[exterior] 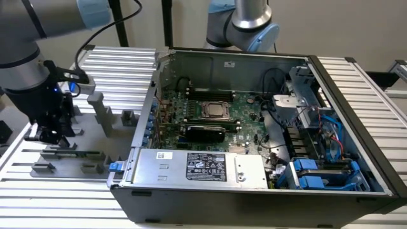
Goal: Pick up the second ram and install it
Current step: 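Pick up the second ram and move it above second insertion slot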
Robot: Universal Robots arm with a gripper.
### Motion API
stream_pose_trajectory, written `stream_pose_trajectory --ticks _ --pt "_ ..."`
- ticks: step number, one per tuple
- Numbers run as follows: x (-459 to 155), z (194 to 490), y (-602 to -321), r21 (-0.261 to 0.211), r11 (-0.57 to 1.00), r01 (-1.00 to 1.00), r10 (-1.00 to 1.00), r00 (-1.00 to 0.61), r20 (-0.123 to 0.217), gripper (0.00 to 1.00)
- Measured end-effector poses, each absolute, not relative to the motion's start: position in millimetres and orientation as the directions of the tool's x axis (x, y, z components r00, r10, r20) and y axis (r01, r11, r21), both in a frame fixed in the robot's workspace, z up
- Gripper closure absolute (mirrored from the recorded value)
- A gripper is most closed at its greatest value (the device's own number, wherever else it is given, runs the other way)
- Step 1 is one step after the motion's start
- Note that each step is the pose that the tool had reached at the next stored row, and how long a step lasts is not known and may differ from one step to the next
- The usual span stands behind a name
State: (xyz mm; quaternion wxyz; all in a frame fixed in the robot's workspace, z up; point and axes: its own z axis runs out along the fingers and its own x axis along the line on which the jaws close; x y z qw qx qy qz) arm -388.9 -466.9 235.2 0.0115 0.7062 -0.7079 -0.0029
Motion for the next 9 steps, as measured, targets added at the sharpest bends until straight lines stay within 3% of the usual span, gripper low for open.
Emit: stream_pose_trajectory --ticks 9 --pt "-389 219 -468 0.020 0.002 -1.000 -1.000 -0.002 0.012 0.00"
